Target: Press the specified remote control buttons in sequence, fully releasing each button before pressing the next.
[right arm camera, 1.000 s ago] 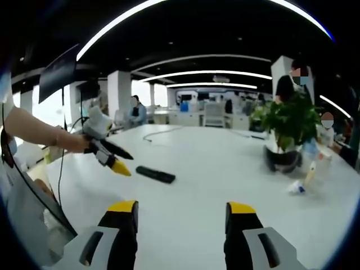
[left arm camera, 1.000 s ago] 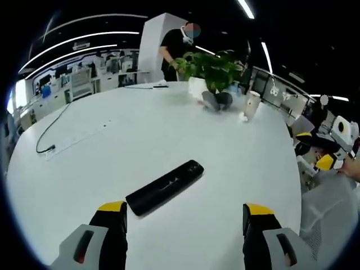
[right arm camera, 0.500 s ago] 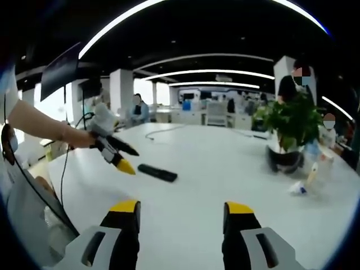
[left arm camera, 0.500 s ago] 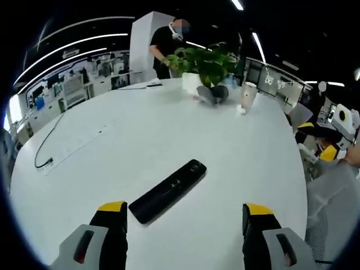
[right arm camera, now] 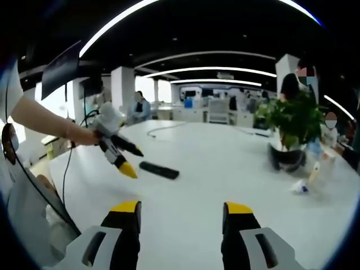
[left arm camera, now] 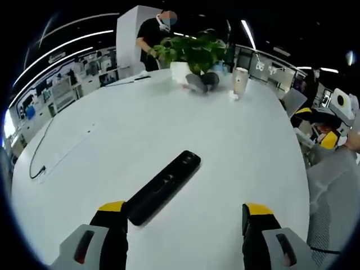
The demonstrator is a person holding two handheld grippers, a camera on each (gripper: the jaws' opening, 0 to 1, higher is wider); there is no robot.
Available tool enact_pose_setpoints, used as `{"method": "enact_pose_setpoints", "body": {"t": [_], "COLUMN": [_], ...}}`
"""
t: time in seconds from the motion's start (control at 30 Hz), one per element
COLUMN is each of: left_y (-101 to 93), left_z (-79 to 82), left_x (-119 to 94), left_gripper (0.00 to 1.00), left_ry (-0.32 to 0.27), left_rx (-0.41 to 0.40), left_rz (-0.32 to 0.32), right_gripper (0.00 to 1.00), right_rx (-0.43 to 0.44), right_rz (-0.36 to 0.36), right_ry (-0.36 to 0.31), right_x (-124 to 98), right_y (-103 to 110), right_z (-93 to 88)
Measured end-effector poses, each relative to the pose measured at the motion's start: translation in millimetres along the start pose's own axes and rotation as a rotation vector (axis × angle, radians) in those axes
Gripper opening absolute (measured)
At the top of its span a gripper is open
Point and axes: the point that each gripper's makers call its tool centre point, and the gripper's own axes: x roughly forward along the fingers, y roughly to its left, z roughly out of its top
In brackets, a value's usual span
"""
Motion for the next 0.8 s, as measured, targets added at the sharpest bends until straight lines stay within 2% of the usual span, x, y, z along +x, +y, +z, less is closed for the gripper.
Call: {"method": "enact_pose_setpoints", "body": {"t": [0.37, 0.5, 0.67, 0.8], "left_y": [1.5, 4.1, 4.0, 4.5], "left_z": [-6.4, -4.2, 5.3, 7.0], "left_x": [0.3, -0.7, 0.1, 3.1], "left_gripper": [0.86, 0.85, 0.84, 0.84], "left_ry": [0.03, 0.051, 0.04, 0.054], "left_rx": [0.009, 0.046, 0.044, 0.062], "left_rz": [-0.025, -0.036, -0.056, -0.057], "right_gripper": [0.56, 0.56, 0.56, 0.56], "right_rx": [0.008, 0.015, 0.017, 0.018], "right_rz": [0.002, 0.0, -0.001, -0.004], "right_ry": [0.003, 0.001, -0.001, 0.0], "right_x": [0.3, -0.1, -0.4, -0.8], "right_y": [-0.5, -0.9, -1.2, -1.5], "right_z": [-1.0, -0.9, -0.8, -1.1]}}
